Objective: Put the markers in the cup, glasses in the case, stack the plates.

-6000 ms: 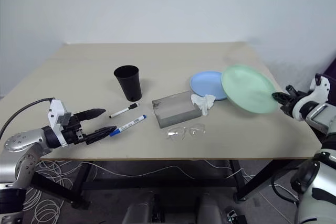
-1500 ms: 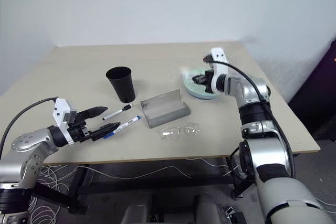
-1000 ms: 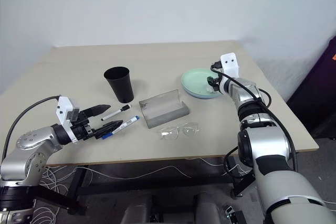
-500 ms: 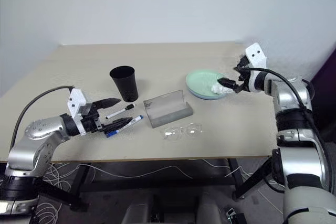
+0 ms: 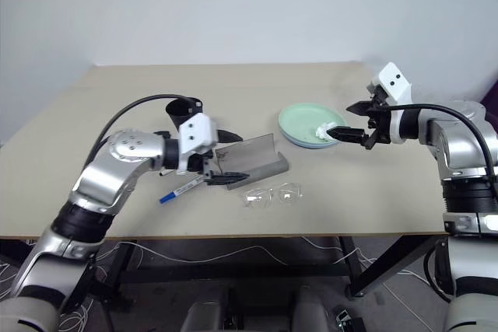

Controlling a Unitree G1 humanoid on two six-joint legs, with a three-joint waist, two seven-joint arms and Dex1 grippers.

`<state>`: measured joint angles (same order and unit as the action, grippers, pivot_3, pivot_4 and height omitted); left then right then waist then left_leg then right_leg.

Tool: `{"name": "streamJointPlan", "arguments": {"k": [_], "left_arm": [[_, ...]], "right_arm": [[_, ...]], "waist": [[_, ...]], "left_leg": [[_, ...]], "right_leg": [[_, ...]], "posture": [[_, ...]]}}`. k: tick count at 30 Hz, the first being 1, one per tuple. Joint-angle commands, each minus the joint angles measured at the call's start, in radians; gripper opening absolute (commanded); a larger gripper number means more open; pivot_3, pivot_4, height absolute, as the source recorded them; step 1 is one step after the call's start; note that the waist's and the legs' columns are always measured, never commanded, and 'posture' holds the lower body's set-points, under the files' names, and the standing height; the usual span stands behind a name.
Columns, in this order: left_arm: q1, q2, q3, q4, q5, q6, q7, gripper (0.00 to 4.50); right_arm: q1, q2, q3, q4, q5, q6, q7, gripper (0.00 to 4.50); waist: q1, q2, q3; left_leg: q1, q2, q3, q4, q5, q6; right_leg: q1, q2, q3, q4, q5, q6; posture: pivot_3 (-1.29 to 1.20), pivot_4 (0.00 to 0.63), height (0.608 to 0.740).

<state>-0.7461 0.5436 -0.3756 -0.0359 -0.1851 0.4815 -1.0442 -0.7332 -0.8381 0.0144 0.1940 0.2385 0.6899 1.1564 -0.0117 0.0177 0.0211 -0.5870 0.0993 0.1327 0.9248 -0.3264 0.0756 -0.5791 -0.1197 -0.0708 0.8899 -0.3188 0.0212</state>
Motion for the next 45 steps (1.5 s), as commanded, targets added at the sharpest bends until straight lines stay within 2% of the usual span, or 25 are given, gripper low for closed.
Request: {"name": "streamJointPlan", "arguments": {"k": [1,10,20,31,34,45], "left_arm": [[-0.064,-0.047,-0.064,0.034,0.052,0.055,0.002,4.5],[-0.146,-0.122,-0.184,0.165,0.169,0.031,-0.037,4.5],[-0.214,-0.209,-0.231,0.342,0.282,-0.088,-0.052,4.5],[-0.216,-0.26,-0.238,0.403,0.332,-0.113,-0.083,4.5],[-0.213,-0.263,-0.238,0.405,0.346,-0.116,-0.092,3.9],[-0.215,-0.258,-0.238,0.4,0.373,-0.125,-0.137,0.04]], "right_arm": [[0.044,-0.058,-0.022,-0.123,0.06,0.034,0.061,4.46],[0.174,-0.16,-0.068,-0.281,0.165,0.081,0.118,4.46],[0.186,-0.171,-0.082,-0.29,0.187,0.091,0.068,4.46],[0.204,-0.161,-0.078,-0.31,0.21,0.1,0.028,4.46],[0.206,-0.161,-0.078,-0.312,0.215,0.101,0.021,4.5],[0.206,-0.153,-0.072,-0.311,0.23,0.098,-0.004,4.5]], "waist": [[0.0,0.0,0.0],[-0.008,-0.001,0.001],[-0.007,-0.001,0.001],[-0.007,-0.002,0.001],[-0.007,-0.002,0.001],[-0.006,-0.001,0.001]], "left_leg": [[0.0,0.0,-0.001,0.0,0.0,0.0],[0.001,0.0,-0.006,0.001,-0.002,0.005],[0.0,-0.001,-0.007,0.002,-0.003,0.007],[0.0,-0.001,-0.007,0.003,-0.004,0.008],[0.0,-0.001,-0.007,0.003,-0.004,0.008],[0.0,-0.001,-0.008,0.004,-0.004,0.008]], "right_leg": [[0.0,0.0,0.0,-0.001,0.0,0.0],[0.002,0.0,0.0,-0.002,0.0,0.001],[0.002,-0.002,0.0,-0.002,0.0,0.001],[0.002,-0.002,0.0,-0.002,0.0,0.001],[0.002,-0.002,0.001,-0.002,0.0,0.001],[0.003,-0.002,0.0,-0.002,0.0,0.001]], "posture": [[0.0,0.0,0.639],[0.0,0.0,0.639],[0.0,0.0,0.639],[0.0,0.0,0.639],[0.0,0.0,0.639],[0.0,0.0,0.639]]}}
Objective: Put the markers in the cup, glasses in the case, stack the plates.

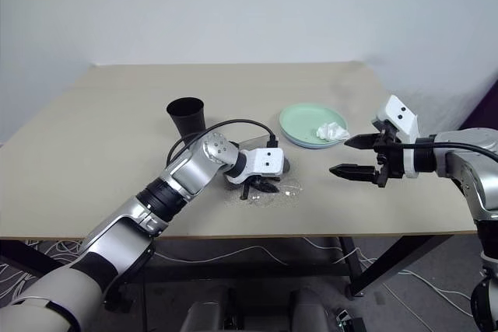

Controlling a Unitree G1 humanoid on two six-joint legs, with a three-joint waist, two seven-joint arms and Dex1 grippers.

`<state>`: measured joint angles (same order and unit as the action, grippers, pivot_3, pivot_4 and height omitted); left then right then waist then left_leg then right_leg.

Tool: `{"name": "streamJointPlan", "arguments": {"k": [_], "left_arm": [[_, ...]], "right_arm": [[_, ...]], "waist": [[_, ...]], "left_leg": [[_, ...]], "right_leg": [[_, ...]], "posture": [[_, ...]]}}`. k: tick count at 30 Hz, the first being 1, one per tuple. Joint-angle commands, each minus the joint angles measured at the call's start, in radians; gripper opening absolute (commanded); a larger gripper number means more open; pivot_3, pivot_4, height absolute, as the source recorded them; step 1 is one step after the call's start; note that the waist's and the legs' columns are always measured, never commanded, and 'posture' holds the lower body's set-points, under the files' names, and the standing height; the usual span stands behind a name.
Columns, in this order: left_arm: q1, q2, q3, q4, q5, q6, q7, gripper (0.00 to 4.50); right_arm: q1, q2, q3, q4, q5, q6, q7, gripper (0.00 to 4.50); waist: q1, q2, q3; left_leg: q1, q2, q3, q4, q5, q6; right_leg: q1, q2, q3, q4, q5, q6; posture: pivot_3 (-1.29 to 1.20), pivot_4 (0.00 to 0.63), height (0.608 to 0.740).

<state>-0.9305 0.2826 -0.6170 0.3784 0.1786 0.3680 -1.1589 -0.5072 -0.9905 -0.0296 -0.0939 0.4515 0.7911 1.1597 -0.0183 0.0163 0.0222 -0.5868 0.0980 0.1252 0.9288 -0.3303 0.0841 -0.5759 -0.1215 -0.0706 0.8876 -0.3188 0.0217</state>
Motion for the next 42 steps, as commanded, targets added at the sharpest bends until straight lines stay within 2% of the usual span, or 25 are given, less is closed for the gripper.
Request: {"name": "streamJointPlan", "arguments": {"k": [1,29,37,42], "left_arm": [[-0.032,0.006,0.004,-0.019,0.009,-0.01,-0.03,0.04],[-0.047,0.015,0.023,-0.027,0.007,0.003,-0.101,0.04],[-0.14,0.008,0.136,-0.025,-0.077,0.052,-0.11,0.04],[-0.239,0.03,0.208,0.111,-0.085,0.019,-0.056,0.04]], "right_arm": [[-0.022,0.0,-0.026,-0.021,0.017,-0.003,-0.008,4.5],[-0.048,0.021,-0.014,-0.002,0.005,-0.012,-0.025,4.5],[-0.048,0.025,-0.011,-0.002,0.006,-0.01,-0.031,4.5],[-0.058,0.033,-0.002,0.004,0.003,-0.015,-0.031,4.5]], "waist": [[0.001,0.0,0.0],[-0.001,0.0,0.0],[-0.001,0.0,0.0],[-0.001,0.0,0.0]], "left_leg": [[0.0,0.0,0.0,0.0,0.0,0.0],[0.0,0.0,0.0,0.001,-0.001,0.001],[0.0,0.0,0.0,0.001,-0.001,0.001],[0.0,0.0,0.0,0.001,-0.001,0.001]], "right_leg": [[0.0,0.0,0.0,0.0,0.0,0.0],[0.0,0.0,0.0,0.0,0.0,0.0],[0.0,0.0,0.0,0.0,0.0,0.0],[0.001,0.0,0.0,0.0,0.0,0.0]], "posture": [[0.0,0.0,0.639],[0.0,0.0,0.639],[0.0,0.0,0.639],[0.0,0.0,0.639]]}}
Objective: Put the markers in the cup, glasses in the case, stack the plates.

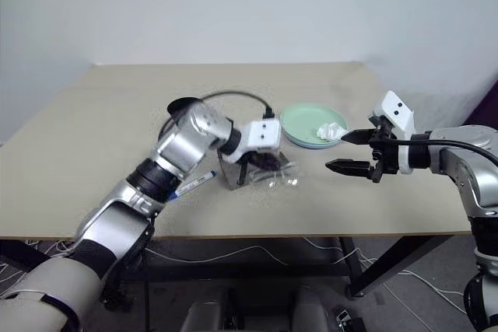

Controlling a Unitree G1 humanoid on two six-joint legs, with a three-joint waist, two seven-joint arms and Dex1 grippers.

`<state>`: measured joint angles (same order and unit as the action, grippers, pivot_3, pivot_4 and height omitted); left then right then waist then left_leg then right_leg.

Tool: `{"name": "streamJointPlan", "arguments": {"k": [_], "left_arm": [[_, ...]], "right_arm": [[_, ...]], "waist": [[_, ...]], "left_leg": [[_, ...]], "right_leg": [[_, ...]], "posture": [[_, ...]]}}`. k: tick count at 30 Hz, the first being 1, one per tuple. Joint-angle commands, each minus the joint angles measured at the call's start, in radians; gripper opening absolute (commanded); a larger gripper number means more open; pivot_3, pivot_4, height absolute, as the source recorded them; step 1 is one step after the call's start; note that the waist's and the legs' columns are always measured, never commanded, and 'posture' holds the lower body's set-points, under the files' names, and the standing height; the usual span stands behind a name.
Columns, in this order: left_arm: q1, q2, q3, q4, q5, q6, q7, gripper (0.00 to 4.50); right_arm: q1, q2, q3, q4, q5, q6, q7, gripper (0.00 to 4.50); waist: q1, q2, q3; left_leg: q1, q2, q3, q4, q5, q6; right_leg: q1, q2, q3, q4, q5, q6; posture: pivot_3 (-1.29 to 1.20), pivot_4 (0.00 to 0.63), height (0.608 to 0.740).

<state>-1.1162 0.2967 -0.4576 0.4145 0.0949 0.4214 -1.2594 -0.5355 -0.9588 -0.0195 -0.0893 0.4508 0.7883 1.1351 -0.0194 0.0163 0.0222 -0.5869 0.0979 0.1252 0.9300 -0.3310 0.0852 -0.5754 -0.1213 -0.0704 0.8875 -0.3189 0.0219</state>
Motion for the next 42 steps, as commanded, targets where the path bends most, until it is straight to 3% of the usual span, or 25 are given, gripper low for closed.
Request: {"name": "streamJointPlan", "arguments": {"k": [1,11,25,37,42], "left_arm": [[-0.072,0.023,0.053,0.132,0.018,-0.064,0.077,0.04],[-0.114,0.012,0.057,0.529,0.118,-0.273,0.286,0.04],[-0.055,-0.025,0.055,0.536,0.148,-0.341,0.296,0.04],[-0.17,-0.031,0.166,0.58,0.079,-0.335,0.274,0.04],[-0.215,-0.025,0.196,0.678,0.088,-0.346,0.341,0.04]], "right_arm": [[-0.033,0.004,-0.01,0.002,0.003,-0.013,-0.006,4.5],[-0.059,0.02,0.008,0.018,-0.002,-0.024,-0.003,4.5],[-0.056,0.019,0.006,0.011,0.005,-0.016,-0.005,4.5],[-0.052,0.02,0.006,0.01,0.003,-0.013,-0.019,4.5],[-0.057,0.021,0.008,0.013,0.004,-0.013,-0.022,4.5]], "waist": [[0.0,0.0,0.0],[0.002,-0.001,0.001],[0.006,-0.001,0.001],[0.006,-0.001,0.001],[0.006,-0.001,0.001]], "left_leg": [[0.0,0.0,0.0,0.0,0.0,0.0],[0.0,0.0,0.0,0.0,0.0,0.0],[-0.001,0.0,0.001,0.003,-0.002,0.003],[-0.001,0.0,0.001,0.003,-0.002,0.003],[-0.001,0.0,0.001,0.003,-0.002,0.003]], "right_leg": [[0.0,0.0,0.0,0.0,0.0,0.0],[0.0,0.0,0.0,0.0,0.0,0.0],[-0.001,0.0,0.0,0.001,0.0,0.0],[0.0,-0.001,0.0,0.0,0.0,0.0],[0.0,0.0,0.0,0.001,0.0,0.0]], "posture": [[0.0,0.0,0.639],[0.0,0.0,0.639],[0.0,0.0,0.639],[0.0,0.0,0.639],[0.0,0.0,0.639]]}}
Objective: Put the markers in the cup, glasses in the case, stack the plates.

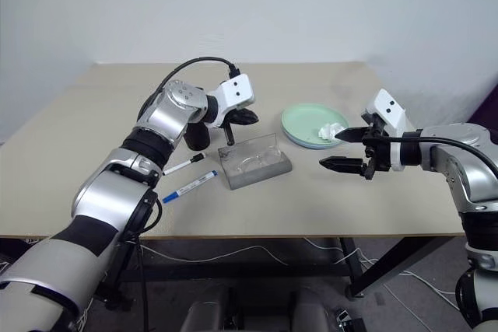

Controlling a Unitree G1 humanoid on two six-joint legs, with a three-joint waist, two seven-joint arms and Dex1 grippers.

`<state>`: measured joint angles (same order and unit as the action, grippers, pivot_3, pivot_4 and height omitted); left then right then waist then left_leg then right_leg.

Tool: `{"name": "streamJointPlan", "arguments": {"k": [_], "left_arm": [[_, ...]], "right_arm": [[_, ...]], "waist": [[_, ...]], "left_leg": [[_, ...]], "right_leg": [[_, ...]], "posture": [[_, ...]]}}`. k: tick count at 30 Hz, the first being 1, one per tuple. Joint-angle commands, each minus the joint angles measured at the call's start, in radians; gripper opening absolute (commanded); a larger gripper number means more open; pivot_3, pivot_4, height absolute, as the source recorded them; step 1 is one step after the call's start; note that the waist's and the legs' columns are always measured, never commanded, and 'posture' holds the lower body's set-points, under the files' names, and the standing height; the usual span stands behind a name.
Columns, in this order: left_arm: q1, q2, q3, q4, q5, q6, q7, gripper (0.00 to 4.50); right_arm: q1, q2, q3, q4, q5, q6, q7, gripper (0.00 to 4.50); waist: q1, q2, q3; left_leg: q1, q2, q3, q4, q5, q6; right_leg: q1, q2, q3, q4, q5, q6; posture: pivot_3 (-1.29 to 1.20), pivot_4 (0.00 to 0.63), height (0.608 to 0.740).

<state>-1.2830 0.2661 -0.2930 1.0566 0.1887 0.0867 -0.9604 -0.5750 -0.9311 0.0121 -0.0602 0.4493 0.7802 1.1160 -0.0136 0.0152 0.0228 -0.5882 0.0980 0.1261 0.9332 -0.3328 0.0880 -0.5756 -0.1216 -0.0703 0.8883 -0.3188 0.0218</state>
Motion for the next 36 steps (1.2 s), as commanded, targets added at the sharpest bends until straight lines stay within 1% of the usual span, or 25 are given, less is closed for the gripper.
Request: {"name": "streamJointPlan", "arguments": {"k": [1,8,12,16,20,23,26,28,32,36], "left_arm": [[-0.048,0.007,0.023,0.058,0.014,-0.027,0.076,0.04],[-0.025,-0.011,-0.009,0.16,0.084,-0.087,0.206,0.04],[-0.009,-0.024,-0.012,0.185,0.101,-0.101,0.223,0.04],[0.021,-0.037,-0.028,0.169,0.107,-0.123,0.14,0.04],[0.044,-0.04,-0.035,0.136,0.106,-0.149,0.071,0.04],[0.058,-0.04,-0.031,0.103,0.097,-0.152,0.017,0.04],[0.095,-0.024,-0.041,0.03,0.093,-0.172,-0.058,0.04],[0.111,-0.018,-0.042,-0.005,0.093,-0.168,-0.08,0.04],[0.178,0.012,-0.053,-0.147,0.086,-0.158,-0.158,0.04],[0.207,0.021,-0.05,-0.218,0.083,-0.125,-0.176,0.04]], "right_arm": [[-0.018,-0.006,-0.023,-0.016,0.006,-0.005,-0.003,4.5],[-0.021,-0.002,-0.023,-0.019,0.01,-0.002,-0.005,4.5],[-0.019,-0.001,-0.024,-0.025,0.012,0.002,-0.008,4.5],[-0.014,-0.002,-0.029,-0.031,0.014,0.007,-0.01,4.5],[-0.011,-0.003,-0.031,-0.037,0.017,0.01,-0.012,4.5],[-0.009,-0.004,-0.032,-0.037,0.017,0.01,-0.013,4.5],[-0.008,-0.001,-0.03,-0.035,0.016,0.008,-0.013,4.5],[-0.008,-0.001,-0.03,-0.035,0.016,0.007,-0.014,4.5],[-0.015,0.004,-0.025,-0.026,0.014,0.002,-0.011,4.5],[-0.019,0.006,-0.022,-0.023,0.013,0.001,-0.008,4.5]], "waist": [[0.0,0.0,0.0],[0.002,0.0,0.0],[0.002,0.0,0.0],[0.001,0.0,0.0],[0.002,0.0,0.0],[0.002,0.0,0.0],[0.001,0.0,0.0],[0.001,0.0,0.0],[0.001,0.0,0.0],[0.002,0.0,0.0]], "left_leg": [[0.0,0.0,0.0,0.0,0.0,0.0],[0.0,0.0,0.0,0.0,0.0,0.0],[0.0,0.0,0.0,0.001,0.0,0.0],[0.0,0.0,0.0,0.001,0.0,0.0],[0.0,0.0,0.0,0.001,0.0,0.0],[0.0,0.0,0.0,0.001,0.0,0.0],[0.0,0.0,0.0,0.001,0.0,0.0],[0.0,0.0,0.0,0.001,0.0,0.0],[0.0,0.001,0.0,0.001,0.0,0.0],[0.0,0.0,0.0,0.001,0.0,0.0]], "right_leg": [[0.0,0.0,0.0,0.0,0.0,0.0],[0.0,0.0,0.0,0.0,0.0,0.0],[0.001,0.0,0.0,0.0,0.0,0.0],[0.0,0.0,0.0,0.0,0.0,0.0],[0.0,0.0,0.0,0.0,0.003,-0.005],[0.0,0.0,0.0,0.0,0.003,-0.005],[0.0,0.0,0.0,0.0,0.003,-0.005],[0.0,0.0,0.0,0.0,0.003,-0.005],[0.0,0.0,0.0,0.0,0.003,-0.005],[0.0,0.0,0.0,0.0,0.003,-0.005]], "posture": [[0.0,0.0,0.639],[0.0,0.0,0.639],[0.0,0.0,0.639],[0.0,0.0,0.639],[0.0,0.0,0.639],[0.0,0.0,0.639],[0.0,0.0,0.639],[0.0,0.0,0.639],[0.0,0.0,0.639],[0.0,0.0,0.639]]}}
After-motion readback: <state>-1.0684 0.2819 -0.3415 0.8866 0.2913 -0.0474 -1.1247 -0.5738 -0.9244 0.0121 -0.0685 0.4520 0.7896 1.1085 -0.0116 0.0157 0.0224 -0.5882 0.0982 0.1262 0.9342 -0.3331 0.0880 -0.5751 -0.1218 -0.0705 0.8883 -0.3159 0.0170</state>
